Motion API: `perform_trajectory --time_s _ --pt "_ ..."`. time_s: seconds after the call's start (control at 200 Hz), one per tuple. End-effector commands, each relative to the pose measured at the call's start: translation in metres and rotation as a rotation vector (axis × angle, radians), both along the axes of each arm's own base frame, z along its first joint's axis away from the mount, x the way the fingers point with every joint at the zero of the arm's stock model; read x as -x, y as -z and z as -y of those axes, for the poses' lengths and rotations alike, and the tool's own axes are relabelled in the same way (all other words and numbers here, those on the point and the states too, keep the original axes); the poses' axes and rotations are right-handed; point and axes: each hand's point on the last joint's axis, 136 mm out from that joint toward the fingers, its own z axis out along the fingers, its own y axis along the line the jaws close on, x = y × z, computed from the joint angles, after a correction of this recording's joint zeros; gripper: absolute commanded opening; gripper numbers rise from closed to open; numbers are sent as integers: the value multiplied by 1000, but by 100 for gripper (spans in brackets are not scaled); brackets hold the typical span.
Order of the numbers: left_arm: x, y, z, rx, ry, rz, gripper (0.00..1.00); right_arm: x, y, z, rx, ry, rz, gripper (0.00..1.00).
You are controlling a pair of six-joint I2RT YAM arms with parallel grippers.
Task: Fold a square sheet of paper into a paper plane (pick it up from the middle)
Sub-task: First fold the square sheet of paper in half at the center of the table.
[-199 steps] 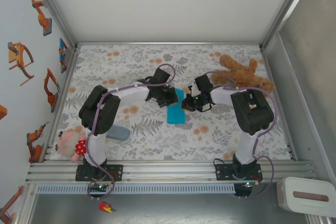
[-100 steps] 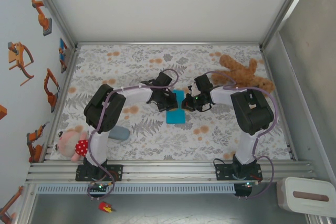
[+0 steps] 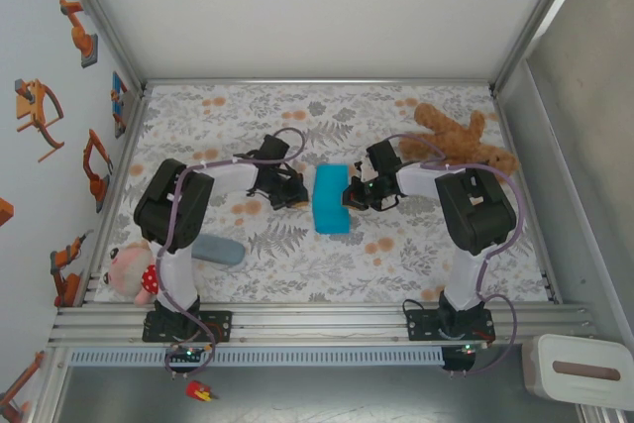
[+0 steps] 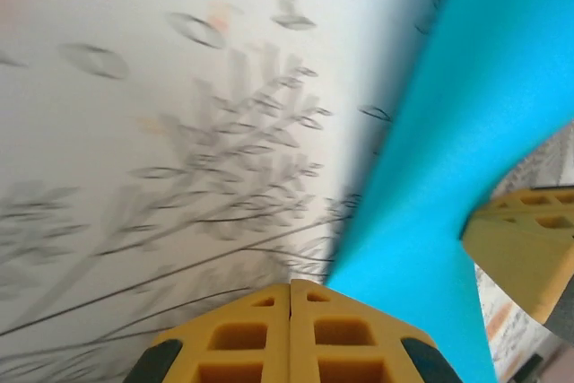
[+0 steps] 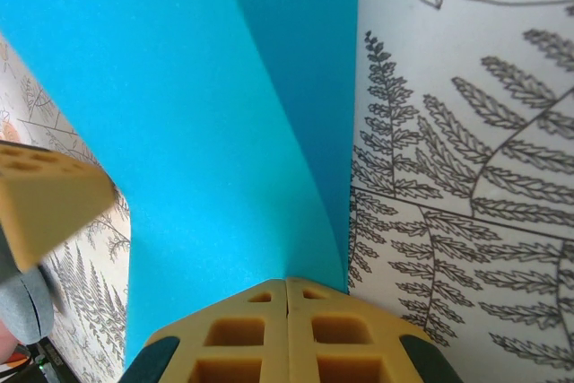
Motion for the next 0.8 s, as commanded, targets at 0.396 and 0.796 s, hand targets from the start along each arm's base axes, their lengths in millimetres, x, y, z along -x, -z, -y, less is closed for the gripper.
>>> perform_trajectory --time_s 0.396,0.796 --pt "-16 -17 81 231 14 12 2 67 89 92 486 56 -242 0" --pt "-18 25 -5 33 -88 -58 2 66 87 95 510 43 -242 0"
